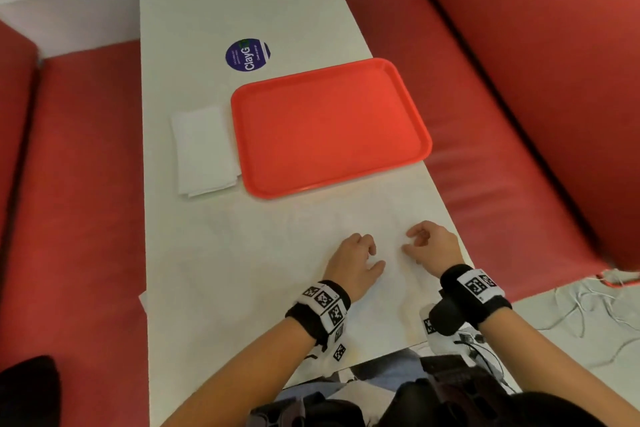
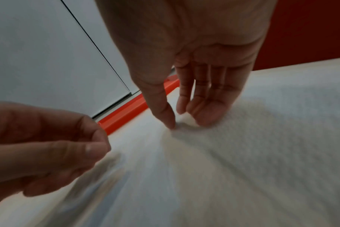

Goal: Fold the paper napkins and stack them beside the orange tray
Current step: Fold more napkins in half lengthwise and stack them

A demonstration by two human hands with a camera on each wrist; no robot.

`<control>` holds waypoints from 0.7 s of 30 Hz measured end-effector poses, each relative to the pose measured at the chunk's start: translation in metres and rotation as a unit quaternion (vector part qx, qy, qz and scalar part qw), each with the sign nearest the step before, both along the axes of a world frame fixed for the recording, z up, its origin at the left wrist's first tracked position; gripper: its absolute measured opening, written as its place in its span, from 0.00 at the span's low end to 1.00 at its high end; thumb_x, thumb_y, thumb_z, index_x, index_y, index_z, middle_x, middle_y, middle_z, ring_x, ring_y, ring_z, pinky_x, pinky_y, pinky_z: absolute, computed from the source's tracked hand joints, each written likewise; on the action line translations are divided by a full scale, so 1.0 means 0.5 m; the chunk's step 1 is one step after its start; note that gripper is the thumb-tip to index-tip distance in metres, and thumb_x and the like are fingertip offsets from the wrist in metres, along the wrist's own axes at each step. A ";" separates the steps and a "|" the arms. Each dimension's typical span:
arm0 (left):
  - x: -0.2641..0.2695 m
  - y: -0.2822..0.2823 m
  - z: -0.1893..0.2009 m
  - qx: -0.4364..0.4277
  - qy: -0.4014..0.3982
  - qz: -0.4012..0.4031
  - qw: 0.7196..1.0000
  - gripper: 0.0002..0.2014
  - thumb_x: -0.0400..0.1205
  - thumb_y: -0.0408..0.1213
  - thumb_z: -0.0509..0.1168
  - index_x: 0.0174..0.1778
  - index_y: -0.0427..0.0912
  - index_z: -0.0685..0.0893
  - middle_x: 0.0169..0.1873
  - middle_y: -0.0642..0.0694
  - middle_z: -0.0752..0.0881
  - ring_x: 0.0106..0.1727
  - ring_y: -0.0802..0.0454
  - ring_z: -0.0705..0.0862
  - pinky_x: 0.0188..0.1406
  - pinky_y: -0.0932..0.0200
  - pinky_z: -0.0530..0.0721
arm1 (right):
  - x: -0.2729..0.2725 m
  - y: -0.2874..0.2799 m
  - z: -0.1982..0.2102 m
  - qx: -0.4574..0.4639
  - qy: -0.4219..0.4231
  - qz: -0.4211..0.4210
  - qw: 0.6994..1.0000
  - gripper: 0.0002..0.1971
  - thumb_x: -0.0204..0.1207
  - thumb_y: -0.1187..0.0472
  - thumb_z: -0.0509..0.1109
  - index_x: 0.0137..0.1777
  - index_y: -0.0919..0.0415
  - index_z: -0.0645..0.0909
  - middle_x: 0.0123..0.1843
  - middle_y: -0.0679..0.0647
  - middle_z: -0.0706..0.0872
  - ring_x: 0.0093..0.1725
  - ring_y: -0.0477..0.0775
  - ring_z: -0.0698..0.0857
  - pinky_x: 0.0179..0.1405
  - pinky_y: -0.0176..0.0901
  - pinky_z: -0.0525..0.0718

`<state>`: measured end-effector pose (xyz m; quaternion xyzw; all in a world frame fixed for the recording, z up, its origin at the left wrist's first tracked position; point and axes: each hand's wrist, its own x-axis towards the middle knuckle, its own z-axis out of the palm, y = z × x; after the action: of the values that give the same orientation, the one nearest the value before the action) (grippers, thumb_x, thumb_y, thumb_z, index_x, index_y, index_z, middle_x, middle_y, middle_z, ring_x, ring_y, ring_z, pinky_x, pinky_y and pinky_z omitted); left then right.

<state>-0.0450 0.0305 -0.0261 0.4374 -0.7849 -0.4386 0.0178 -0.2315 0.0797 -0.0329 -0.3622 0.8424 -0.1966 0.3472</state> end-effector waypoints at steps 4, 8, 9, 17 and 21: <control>-0.039 0.024 -0.011 -0.010 -0.106 0.033 0.994 0.30 0.72 0.69 0.66 0.49 0.44 0.74 0.51 0.48 0.72 0.54 0.46 0.76 0.51 0.46 0.81 | -0.011 0.013 -0.010 -0.038 -0.050 0.010 0.998 0.13 0.65 0.70 0.76 0.48 0.57 0.84 0.36 0.53 0.83 0.38 0.57 0.85 0.46 0.53 0.87; -0.097 0.018 -0.003 -0.003 -0.218 0.087 0.972 0.50 0.63 0.82 0.59 0.64 0.39 0.76 0.62 0.45 0.73 0.62 0.42 0.76 0.52 0.46 0.77 | -0.031 0.021 -0.012 -0.071 -0.102 0.004 0.992 0.14 0.69 0.75 0.69 0.50 0.57 0.83 0.34 0.54 0.84 0.30 0.46 0.85 0.42 0.44 0.88; -0.109 0.015 -0.002 -0.001 -0.239 0.092 0.967 0.50 0.64 0.81 0.60 0.65 0.39 0.76 0.63 0.44 0.73 0.63 0.41 0.76 0.53 0.45 0.77 | -0.033 0.025 -0.014 -0.079 -0.109 0.003 0.991 0.14 0.71 0.75 0.67 0.51 0.58 0.83 0.34 0.54 0.84 0.29 0.46 0.85 0.41 0.43 0.88; -0.134 0.004 0.016 0.029 -0.283 0.085 0.955 0.26 0.79 0.54 0.62 0.69 0.42 0.75 0.67 0.41 0.70 0.68 0.39 0.73 0.63 0.39 0.76 | -0.031 0.029 -0.013 -0.095 -0.138 -0.003 0.986 0.11 0.74 0.74 0.65 0.50 0.59 0.83 0.35 0.55 0.83 0.29 0.51 0.86 0.43 0.50 0.90; -0.114 -0.003 0.023 0.037 -0.232 0.085 0.968 0.20 0.80 0.47 0.60 0.64 0.38 0.76 0.62 0.40 0.76 0.63 0.38 0.78 0.60 0.43 0.80 | -0.040 0.020 -0.012 -0.064 -0.121 0.031 0.990 0.09 0.74 0.71 0.67 0.48 0.58 0.83 0.32 0.52 0.82 0.30 0.52 0.86 0.46 0.55 0.89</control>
<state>-0.1020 0.0288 -0.0147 0.5928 -0.7105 -0.3507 -0.1442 -0.2516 0.0898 -0.0389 -0.3828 0.7684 -0.2815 0.4287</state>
